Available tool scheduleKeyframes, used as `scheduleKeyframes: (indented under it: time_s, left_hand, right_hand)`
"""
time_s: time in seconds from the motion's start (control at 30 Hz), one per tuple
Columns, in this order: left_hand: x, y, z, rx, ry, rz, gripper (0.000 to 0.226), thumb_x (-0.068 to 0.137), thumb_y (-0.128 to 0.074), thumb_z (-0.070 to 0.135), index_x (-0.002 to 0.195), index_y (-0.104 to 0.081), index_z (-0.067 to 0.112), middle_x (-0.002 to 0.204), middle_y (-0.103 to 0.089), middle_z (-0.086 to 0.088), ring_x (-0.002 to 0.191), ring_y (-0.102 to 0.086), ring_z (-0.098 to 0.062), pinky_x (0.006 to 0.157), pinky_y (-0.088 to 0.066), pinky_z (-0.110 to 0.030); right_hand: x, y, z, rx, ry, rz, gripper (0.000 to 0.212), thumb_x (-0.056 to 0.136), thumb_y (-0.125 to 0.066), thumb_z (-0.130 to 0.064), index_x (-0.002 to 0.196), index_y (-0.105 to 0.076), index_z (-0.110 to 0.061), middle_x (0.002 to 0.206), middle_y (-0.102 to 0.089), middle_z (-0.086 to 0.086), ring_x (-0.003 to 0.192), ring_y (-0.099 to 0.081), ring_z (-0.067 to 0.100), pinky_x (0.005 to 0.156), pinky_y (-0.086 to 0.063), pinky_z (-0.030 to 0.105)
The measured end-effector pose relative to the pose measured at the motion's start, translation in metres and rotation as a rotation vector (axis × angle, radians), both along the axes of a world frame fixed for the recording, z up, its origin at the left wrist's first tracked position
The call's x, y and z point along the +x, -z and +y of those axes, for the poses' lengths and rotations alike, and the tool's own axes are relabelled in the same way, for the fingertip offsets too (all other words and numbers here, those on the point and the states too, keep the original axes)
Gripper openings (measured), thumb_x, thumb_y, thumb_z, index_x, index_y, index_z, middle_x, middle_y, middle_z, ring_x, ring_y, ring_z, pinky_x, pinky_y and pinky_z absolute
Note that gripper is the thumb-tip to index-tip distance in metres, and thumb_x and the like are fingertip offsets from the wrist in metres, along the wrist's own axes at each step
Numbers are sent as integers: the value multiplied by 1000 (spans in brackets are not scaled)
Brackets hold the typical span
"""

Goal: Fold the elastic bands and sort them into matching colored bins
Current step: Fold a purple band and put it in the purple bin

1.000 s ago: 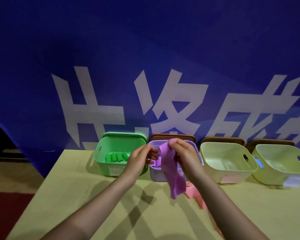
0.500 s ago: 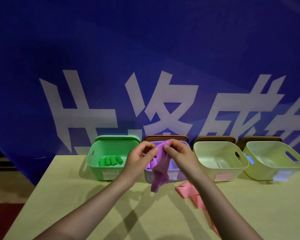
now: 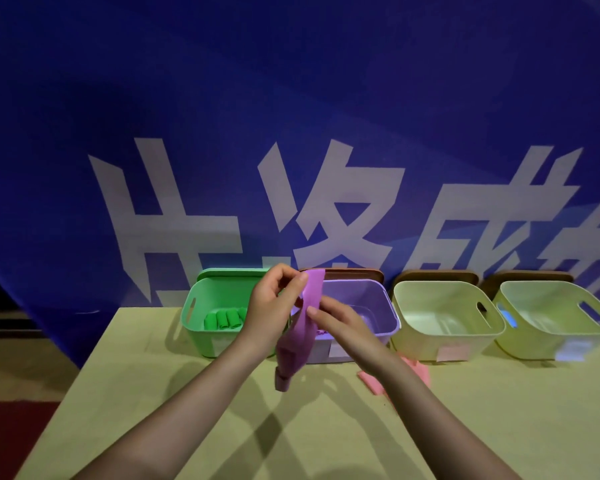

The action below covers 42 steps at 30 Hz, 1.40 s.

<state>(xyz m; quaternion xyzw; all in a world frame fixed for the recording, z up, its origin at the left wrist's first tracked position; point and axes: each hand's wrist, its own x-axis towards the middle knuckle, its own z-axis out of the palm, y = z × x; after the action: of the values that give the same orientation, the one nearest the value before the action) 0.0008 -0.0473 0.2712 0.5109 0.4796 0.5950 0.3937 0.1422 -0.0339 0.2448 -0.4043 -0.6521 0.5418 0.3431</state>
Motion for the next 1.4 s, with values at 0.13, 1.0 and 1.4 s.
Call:
scheduleKeyframes:
  time_s: [0.13, 1.0, 1.4]
  left_hand:
    - [-2, -1, 0, -25, -50, -56, 21, 94, -56, 13, 73, -52, 14, 65, -47, 5, 59, -43, -4, 57, -38, -16]
    - [8, 16, -2, -464, 254, -757, 42, 89, -50, 36, 118, -64, 9, 113, -69, -8, 98, -65, -17, 90, -51, -30]
    - [-6, -13, 18, -245, 162, -916, 42, 103, -30, 33, 109, -62, 6, 95, -72, -9, 91, -68, -22, 99, -45, -36]
  right_hand:
    - [-6, 1, 1, 55, 64, 12, 21, 97, -55, -18, 102, -63, 0, 93, -62, 22, 83, -56, 17, 78, -45, 32]
    - [-10, -7, 4, 32, 152, 219, 17, 96, -55, -15, 89, -64, -2, 83, -61, 7, 75, -53, 13, 68, -42, 24]
    - [-2, 20, 6, -167, -17, -14, 27, 81, -75, -21, 102, -65, -6, 81, -65, 6, 67, -59, 19, 49, -48, 26]
